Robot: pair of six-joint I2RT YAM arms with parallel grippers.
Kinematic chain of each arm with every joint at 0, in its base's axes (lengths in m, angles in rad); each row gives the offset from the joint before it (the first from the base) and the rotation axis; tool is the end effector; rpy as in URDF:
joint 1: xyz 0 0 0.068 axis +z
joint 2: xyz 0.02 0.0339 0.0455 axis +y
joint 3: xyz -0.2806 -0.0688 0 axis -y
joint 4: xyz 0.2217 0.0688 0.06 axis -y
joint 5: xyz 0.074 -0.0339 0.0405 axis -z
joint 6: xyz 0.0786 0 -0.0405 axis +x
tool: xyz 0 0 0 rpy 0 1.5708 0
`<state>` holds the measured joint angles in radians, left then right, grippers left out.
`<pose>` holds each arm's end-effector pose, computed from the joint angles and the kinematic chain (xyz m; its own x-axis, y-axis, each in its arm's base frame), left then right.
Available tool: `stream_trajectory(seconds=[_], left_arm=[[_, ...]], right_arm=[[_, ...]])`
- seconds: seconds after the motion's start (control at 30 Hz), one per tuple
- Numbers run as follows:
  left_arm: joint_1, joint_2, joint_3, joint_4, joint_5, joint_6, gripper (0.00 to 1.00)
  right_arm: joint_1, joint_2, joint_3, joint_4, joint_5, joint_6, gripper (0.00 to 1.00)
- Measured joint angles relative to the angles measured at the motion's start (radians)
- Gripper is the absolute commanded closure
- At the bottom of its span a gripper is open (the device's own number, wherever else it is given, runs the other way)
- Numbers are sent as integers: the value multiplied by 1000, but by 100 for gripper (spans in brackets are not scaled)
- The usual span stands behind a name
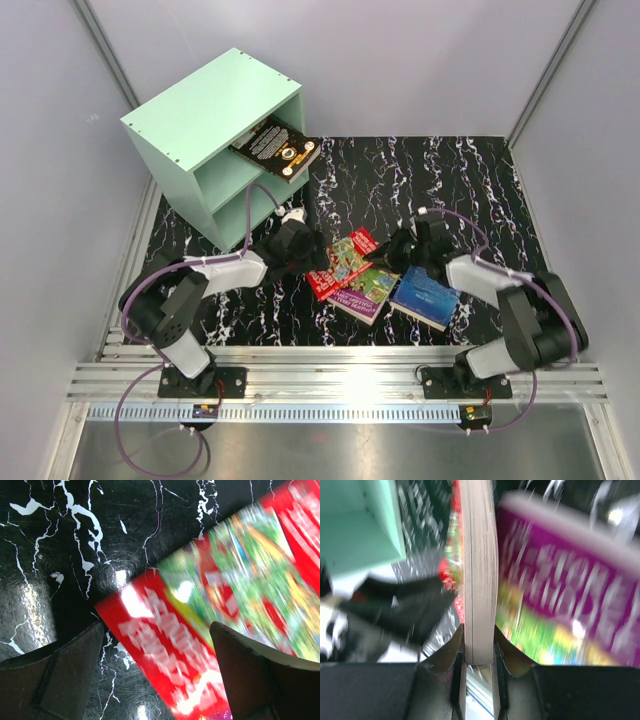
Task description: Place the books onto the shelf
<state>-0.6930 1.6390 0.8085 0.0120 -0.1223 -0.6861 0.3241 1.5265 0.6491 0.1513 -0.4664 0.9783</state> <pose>0.2653 -0.2078 0.1593 -0.7957 -0.1566 -0.5851 0.0851 0.9275 -0.3640 0.2762 0.1301 0.1659 -0.8518 0.4955 -0.1699 0.1853 0.5884 0.7870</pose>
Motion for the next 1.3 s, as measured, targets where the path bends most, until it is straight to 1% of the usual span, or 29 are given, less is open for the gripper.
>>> stream_trajectory(seconds=[0.1, 0.27, 0.4, 0.5, 0.6, 0.77, 0.9, 1.07, 1.3], left_arm=[[6, 8, 15, -15, 6, 0, 8], [13, 48, 64, -31, 7, 1, 9], [13, 74, 94, -32, 8, 1, 9], [13, 73, 93, -33, 8, 1, 9], [13, 59, 84, -41, 8, 10, 9], [13, -40, 22, -103, 14, 34, 9], [12, -235, -49, -162, 13, 43, 8], [-1, -492, -67, -252, -21, 58, 8], [-10, -748, -99, -407, -80, 56, 7]], right_arm=[[59, -189, -48, -107, 42, -11, 100], [217, -520, -138, -251, 103, 24, 100], [310, -640, -216, -320, 169, 81, 100], [319, -692, -267, -384, 251, 109, 100], [319, -685, -248, -444, 316, 107, 100], [319, -597, -106, -480, 370, 56, 100], [319, -558, 14, -488, 408, -3, 100], [316, -522, 181, -504, 424, -69, 100], [316, -473, 438, -463, 425, -108, 100]])
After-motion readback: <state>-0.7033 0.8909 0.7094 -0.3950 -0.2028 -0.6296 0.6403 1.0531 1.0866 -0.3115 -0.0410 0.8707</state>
